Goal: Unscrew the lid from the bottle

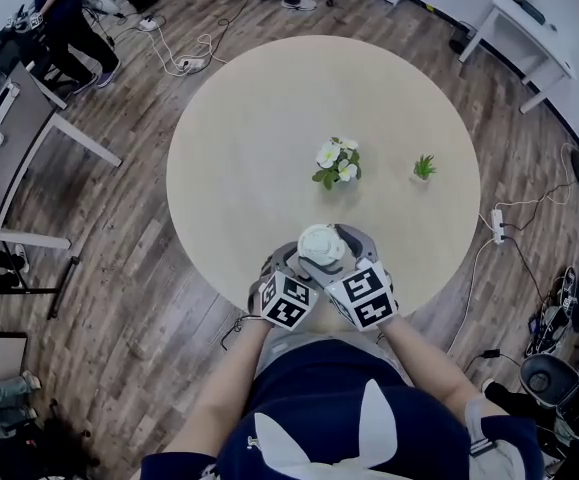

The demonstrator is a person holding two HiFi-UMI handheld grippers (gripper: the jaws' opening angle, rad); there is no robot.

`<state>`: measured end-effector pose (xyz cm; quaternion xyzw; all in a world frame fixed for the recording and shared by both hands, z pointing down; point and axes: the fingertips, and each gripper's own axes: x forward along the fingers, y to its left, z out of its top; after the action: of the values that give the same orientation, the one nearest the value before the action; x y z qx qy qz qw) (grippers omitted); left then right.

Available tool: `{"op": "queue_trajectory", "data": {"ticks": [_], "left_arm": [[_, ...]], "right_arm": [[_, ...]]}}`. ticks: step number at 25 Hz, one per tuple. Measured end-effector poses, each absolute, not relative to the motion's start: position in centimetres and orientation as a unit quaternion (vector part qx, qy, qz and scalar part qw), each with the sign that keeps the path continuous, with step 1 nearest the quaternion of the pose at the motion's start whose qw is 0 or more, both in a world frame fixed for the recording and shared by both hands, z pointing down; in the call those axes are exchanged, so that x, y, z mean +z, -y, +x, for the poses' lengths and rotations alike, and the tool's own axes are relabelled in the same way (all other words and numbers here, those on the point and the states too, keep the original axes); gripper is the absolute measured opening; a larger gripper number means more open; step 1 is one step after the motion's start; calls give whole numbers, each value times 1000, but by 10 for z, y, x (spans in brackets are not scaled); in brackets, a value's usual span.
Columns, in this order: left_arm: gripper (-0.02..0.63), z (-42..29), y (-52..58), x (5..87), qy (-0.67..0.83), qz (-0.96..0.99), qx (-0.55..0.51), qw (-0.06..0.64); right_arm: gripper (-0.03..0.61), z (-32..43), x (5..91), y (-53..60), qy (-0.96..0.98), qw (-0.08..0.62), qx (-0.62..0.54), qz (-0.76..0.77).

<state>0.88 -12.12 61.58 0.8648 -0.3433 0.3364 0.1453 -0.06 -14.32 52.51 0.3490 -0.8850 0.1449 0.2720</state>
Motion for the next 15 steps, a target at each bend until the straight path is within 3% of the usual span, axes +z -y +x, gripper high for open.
{"op": "queue_trajectory", "data": {"ticks": [15], "left_arm": [[311, 10, 117, 618, 339, 866, 338, 146]], "right_arm": [[376, -8, 527, 128, 921, 354, 69, 144]]}}
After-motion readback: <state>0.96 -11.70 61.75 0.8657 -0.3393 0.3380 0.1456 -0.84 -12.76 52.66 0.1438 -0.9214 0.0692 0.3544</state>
